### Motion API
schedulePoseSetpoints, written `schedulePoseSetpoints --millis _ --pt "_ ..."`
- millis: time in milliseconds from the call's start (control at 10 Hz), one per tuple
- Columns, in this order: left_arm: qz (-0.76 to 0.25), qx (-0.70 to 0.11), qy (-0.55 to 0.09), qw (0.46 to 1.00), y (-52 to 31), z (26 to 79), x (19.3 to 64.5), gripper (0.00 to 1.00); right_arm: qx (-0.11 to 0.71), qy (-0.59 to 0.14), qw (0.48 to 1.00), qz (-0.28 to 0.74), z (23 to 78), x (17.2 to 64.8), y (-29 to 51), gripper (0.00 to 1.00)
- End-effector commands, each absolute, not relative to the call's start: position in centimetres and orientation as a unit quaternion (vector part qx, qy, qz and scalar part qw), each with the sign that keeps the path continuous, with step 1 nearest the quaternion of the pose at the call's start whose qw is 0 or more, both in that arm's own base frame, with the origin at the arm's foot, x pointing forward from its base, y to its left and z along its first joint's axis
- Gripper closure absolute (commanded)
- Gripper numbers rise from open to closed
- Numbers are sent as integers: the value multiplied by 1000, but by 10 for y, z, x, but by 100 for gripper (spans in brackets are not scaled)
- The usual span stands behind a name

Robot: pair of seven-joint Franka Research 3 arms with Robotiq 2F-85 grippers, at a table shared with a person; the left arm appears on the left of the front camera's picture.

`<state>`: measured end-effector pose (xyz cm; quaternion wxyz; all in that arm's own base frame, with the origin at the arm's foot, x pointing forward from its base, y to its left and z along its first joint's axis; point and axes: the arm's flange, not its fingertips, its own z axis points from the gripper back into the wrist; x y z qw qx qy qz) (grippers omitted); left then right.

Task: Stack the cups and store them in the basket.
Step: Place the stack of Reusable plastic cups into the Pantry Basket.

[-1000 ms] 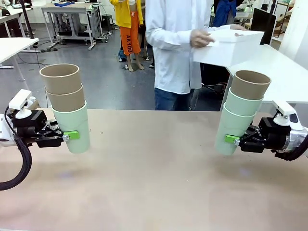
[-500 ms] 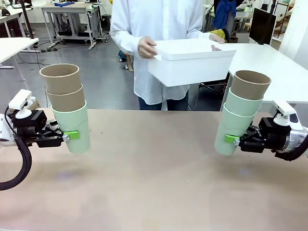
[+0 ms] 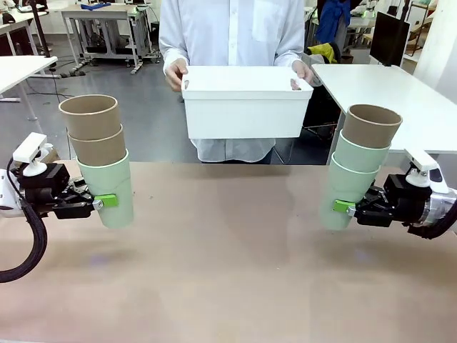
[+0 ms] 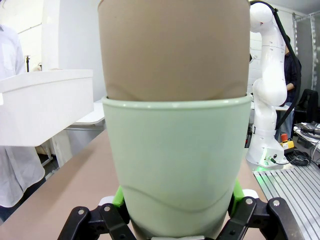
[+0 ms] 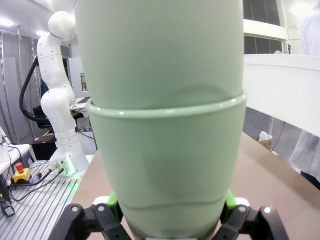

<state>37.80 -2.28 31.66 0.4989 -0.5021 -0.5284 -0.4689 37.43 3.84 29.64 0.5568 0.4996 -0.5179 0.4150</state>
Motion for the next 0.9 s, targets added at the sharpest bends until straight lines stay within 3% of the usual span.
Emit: schedulePoseSetpoints --millis 0,800 --pt "-469 -503 -530 495 -24 322 378 15 496 -523 554 416 301 375 38 15" --pt "-469 -503 -530 495 -24 322 378 15 496 -523 554 416 301 375 38 15"
